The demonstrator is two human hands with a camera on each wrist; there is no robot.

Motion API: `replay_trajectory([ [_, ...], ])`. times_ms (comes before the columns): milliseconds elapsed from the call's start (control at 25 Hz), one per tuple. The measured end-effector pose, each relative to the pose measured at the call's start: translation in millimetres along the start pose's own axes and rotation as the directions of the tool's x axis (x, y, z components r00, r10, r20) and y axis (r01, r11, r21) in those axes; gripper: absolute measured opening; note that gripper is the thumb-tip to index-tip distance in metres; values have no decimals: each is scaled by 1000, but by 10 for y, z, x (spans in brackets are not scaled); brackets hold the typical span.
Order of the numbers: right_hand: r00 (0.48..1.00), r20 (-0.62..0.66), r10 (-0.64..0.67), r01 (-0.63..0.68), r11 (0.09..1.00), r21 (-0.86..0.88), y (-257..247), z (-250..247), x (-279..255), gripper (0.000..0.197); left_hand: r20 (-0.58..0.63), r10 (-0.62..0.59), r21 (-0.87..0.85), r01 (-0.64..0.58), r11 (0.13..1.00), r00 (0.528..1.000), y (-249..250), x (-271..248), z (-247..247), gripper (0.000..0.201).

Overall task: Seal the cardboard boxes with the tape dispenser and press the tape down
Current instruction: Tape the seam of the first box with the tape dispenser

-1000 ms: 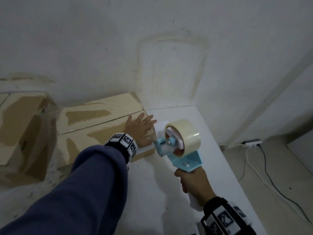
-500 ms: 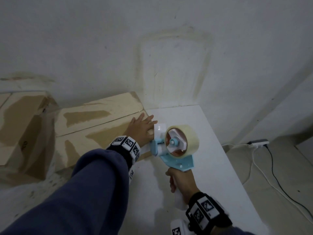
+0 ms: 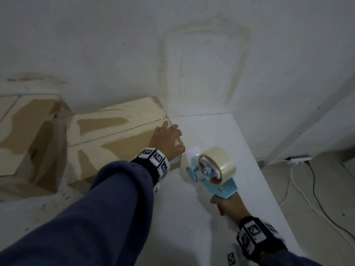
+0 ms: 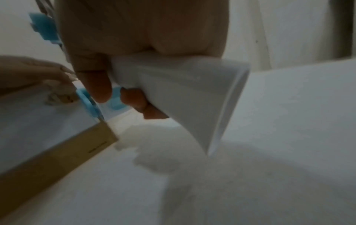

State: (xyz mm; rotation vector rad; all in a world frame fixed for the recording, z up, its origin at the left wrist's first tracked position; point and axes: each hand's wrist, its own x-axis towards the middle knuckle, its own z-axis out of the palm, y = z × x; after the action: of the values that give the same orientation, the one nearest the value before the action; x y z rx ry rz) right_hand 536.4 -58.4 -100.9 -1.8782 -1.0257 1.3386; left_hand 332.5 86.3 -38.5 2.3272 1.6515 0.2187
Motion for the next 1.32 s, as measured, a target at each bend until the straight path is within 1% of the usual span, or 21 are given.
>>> replay_trajectory([
  [80, 998, 23, -59, 63, 969, -238, 82, -191, -18, 24, -15, -24, -13, 23, 1000, 1000, 44, 18, 24, 44],
  [160, 981, 166, -99, 166, 868, -467, 123, -277, -6, 19, -31, -6, 26, 7, 1000, 1000, 39, 25, 50, 42],
  [200, 957, 271, -101, 249, 763, -596, 113, -274, 2, 20, -37, 0, 42, 2, 999, 999, 34, 22, 57, 42],
  [240, 923, 371, -97, 348, 618, -705, 95, -244, 21, 32, -41, 3, 51, -1, 999, 999, 40, 20, 57, 42],
  [280, 887, 453, -87, 435, 485, -759, 84, -185, 40, 41, -39, 3, 56, -1, 998, 999, 52, 16, 59, 43],
  [320, 854, 513, -89, 504, 386, -773, 58, -103, 56, 44, -31, 4, 60, -2, 998, 1000, 72, 9, 59, 43],
  [360, 821, 560, -113, 564, 315, -763, 35, -5, 85, 43, -17, 9, 62, -8, 998, 1000, 96, -2, 58, 43],
  [480, 731, 659, -178, 683, 179, -708, -58, 286, 188, 42, 41, 32, 29, -33, 999, 999, 162, -57, 61, 47],
  [600, 684, 705, -184, 719, 8, -695, -119, 486, 298, 47, 125, 62, 19, -65, 998, 990, 164, -106, 59, 59],
  [680, 631, 744, -217, 755, -47, -654, -109, 559, 335, 56, 164, 98, 53, -108, 993, 982, 139, -130, 65, 70],
  [720, 617, 754, -226, 759, -83, -646, -77, 584, 347, 65, 163, 108, 54, -118, 992, 981, 124, -135, 75, 75],
  [760, 632, 745, -215, 736, -136, -664, -42, 608, 356, 75, 153, 113, 42, -120, 992, 982, 115, -145, 82, 80],
  [800, 648, 724, -237, 709, -159, -687, -2, 639, 392, 82, 141, 109, 17, -112, 994, 984, 105, -157, 85, 84],
  [880, 632, 713, -305, 704, -160, -692, 39, 708, 452, 84, 131, 82, -30, -79, 996, 988, 85, -187, 55, 88],
  [960, 607, 722, -334, 704, -196, -682, 22, 760, 455, 72, 137, 35, -22, -32, 999, 990, 32, -239, -4, 92],
  [1040, 619, 711, -332, 690, -202, -695, 9, 783, 441, 58, 116, -20, 39, 16, 999, 993, -61, -343, -63, 94],
  [1120, 653, 700, -289, 694, -143, -706, 5, 753, 465, 53, 89, -74, 101, 65, 993, 993, -185, -492, -106, 94],
  [1160, 650, 697, -304, 700, -118, -705, 4, 728, 456, 54, 99, -87, 129, 74, 989, 991, -244, -561, -114, 94],
  [1240, 620, 702, -350, 726, -85, -683, -72, 694, 390, 57, 152, -62, 193, 32, 981, 986, -334, -649, -117, 91],
  [1280, 603, 722, -340, 759, -35, -650, -106, 675, 392, 57, 173, -38, 220, -2, 975, 984, -366, -675, -116, 89],
  [1320, 634, 697, -336, 753, 63, -655, -130, 640, 402, 58, 183, -14, 236, -31, 971, 983, -391, -674, -121, 87],
])
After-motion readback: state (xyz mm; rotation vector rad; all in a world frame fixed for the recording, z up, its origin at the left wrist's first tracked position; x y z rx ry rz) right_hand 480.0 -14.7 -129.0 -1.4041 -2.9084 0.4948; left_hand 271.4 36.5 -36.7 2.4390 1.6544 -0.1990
